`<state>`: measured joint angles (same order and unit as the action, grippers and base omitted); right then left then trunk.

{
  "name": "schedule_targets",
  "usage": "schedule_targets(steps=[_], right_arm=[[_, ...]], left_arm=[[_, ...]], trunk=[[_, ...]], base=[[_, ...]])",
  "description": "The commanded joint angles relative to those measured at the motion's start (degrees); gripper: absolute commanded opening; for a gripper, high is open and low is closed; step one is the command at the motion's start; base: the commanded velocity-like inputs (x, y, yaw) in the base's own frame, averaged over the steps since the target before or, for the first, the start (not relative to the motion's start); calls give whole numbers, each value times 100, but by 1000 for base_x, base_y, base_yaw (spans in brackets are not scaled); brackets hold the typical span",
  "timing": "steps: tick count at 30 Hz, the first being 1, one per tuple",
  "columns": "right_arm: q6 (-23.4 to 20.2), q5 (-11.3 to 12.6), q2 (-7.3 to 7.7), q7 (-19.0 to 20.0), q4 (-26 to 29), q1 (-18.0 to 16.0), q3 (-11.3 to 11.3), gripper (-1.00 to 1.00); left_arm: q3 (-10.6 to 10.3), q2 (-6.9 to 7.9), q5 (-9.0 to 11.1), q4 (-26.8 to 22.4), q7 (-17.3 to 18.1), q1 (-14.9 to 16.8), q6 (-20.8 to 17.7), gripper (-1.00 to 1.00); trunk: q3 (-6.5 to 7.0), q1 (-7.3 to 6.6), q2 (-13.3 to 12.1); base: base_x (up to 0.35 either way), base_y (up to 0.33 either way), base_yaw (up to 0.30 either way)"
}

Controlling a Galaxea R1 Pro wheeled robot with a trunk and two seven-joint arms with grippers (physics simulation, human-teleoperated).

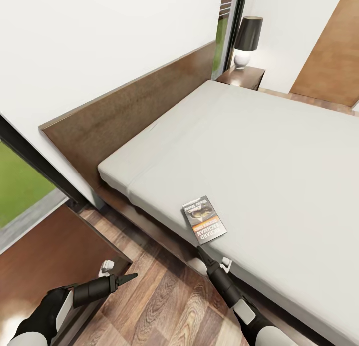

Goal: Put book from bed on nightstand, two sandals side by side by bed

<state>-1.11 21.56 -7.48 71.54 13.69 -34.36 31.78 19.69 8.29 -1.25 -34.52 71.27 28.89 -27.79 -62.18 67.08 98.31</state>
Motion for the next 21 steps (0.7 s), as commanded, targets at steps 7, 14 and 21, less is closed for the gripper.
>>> schedule_targets(steps=[7, 14, 21], right_arm=[[-14, 80, 0, 18, -42, -1, 35, 100], [-4, 1111, 0, 18, -60, -1, 83, 100], [-3, 1244, 0, 18, -67, -1, 82, 100]], left_arm=[[18, -2, -8, -2, 27, 3, -60, 100], [18, -2, -7, -2, 27, 3, -60, 100], [18, -2, -8, -2, 28, 3, -60, 100]], trunk=[[-3, 0, 1], [-3, 0, 1], [-3, 0, 1]], base=[[0, 0, 0], [0, 0, 0], [0, 0, 0]])
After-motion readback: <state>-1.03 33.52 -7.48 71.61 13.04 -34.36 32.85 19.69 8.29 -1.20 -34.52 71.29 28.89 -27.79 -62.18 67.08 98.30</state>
